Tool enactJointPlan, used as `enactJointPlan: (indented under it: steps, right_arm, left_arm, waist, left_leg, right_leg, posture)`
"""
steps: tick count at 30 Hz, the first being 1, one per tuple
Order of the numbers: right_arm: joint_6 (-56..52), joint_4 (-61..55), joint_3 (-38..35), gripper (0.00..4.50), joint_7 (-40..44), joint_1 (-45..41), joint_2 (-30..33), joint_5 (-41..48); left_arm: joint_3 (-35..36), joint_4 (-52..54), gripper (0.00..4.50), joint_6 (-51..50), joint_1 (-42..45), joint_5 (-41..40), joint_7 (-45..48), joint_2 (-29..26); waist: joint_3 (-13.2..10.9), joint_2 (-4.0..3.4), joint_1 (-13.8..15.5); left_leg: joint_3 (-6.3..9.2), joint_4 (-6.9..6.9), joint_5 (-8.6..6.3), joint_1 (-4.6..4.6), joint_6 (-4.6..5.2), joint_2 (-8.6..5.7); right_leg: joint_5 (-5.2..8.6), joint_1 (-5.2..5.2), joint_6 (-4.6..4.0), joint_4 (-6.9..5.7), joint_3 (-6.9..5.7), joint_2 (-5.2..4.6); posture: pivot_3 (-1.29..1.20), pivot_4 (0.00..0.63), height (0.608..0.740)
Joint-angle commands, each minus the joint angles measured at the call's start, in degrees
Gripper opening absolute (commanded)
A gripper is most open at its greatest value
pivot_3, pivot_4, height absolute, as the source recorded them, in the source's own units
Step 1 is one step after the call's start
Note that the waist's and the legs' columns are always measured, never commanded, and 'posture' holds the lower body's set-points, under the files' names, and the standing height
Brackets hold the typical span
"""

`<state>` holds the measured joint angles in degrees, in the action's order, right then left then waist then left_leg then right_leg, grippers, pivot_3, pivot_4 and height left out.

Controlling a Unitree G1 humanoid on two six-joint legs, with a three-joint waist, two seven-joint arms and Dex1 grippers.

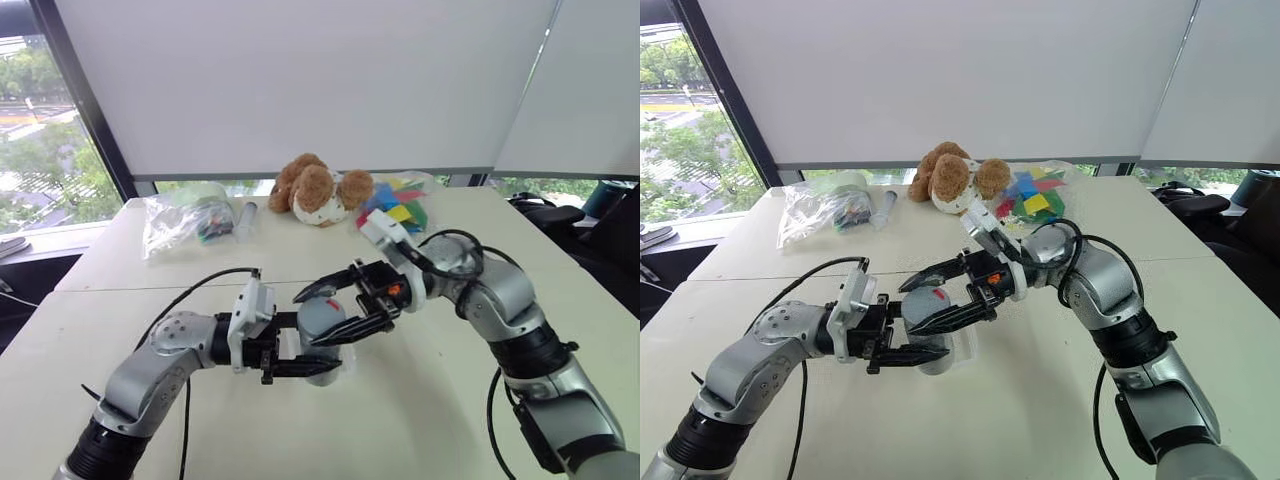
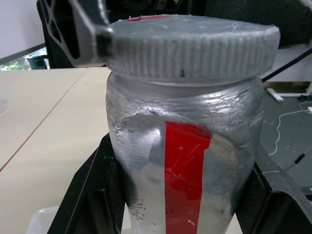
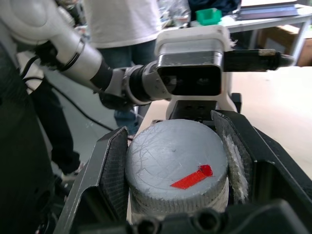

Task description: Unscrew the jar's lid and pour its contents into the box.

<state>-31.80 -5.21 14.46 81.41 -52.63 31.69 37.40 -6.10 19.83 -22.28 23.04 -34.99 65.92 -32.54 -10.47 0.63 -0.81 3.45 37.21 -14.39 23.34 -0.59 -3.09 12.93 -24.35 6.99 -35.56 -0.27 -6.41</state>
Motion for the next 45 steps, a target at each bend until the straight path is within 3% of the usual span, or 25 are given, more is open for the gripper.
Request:
enactJointPlan:
  steps: [1,2,3,12,21,33,45]
  right_arm:
    - [1.07,0.76,-2.97,3.78,0.31,-0.2,-0.3,0.14]
    - [2.05,0.81,-4.12,4.31,-0.76,0.04,-1.17,0.37]
    - [2.65,0.71,-4.89,4.44,-1.47,0.26,-1.73,0.5]
    - [0.32,-4.09,-11.05,4.44,-10.28,5.68,-1.29,1.47]
    - [-2.66,-7.7,-6.35,4.44,-24.12,5.98,-7.46,-4.27]
    - [-1.38,-2.35,-4.49,4.44,-26.21,2.5,-10.83,-8.27]
    - [0.43,2.17,-6.14,4.44,-22.0,1.88,-8.46,-8.17]
  left_arm:
    - [2.35,1.67,2.16,1.62,0.11,-2.31,1.98,-0.59]
    - [2.84,1.56,2.16,1.56,-0.11,-2.37,1.66,-0.6]
    - [3.17,1.62,2.16,1.48,-0.32,-2.45,1.43,-0.6]
    - [8.9,-2.06,2.16,1.97,-2.46,-0.35,-8.06,1.0]
    - [6.93,-4.07,2.16,3.87,-1.28,2.55,-10.47,2.9]
    - [5.16,-2.45,2.16,3.62,-2.21,2.76,-9.42,2.88]
    - [5.29,-2.35,2.16,3.99,-2.45,2.8,-8.99,2.63]
  waist:
    - [0.0,0.01,0.08]
    - [0.0,0.01,0.15]
    - [0.0,0.01,0.14]
    - [0.0,0.01,0.2]
    - [0.0,0.01,0.14]
    - [0.0,0.01,0.04]
    - [0.0,0.01,0.03]
  left_leg:
    - [0.0,0.01,0.0,0.01,0.0,0.0]
    - [0.0,0.02,0.0,0.01,0.0,0.01]
    - [0.01,0.02,0.0,0.01,0.0,0.01]
    - [0.03,0.01,0.01,0.01,-0.02,0.01]
    - [0.0,0.02,0.03,0.0,-0.06,0.0]
    - [0.01,0.03,0.05,0.0,-0.09,-0.04]
    - [0.01,0.04,0.05,0.0,-0.09,-0.05]
  right_leg:
    - [0.0,0.0,0.0,0.0,0.0,0.0]
    - [0.0,0.01,0.0,0.0,0.0,-0.03]
    - [0.0,0.01,0.0,0.0,0.01,-0.05]
    - [0.0,0.0,0.0,-0.01,0.01,-0.08]
    - [0.0,-0.11,0.0,-0.23,0.03,-0.08]
    - [0.0,-0.13,0.0,-0.31,0.03,-0.08]
    - [0.0,-0.13,0.0,-0.32,0.03,-0.08]
  posture:
    - [0.0,0.15,0.74]
    - [0.0,0.15,0.74]
    - [0.0,0.15,0.74]
    - [0.0,0.15,0.74]
    - [0.0,0.15,0.74]
    - [0.0,0.15,0.74]
    - [0.0,0.15,0.74]
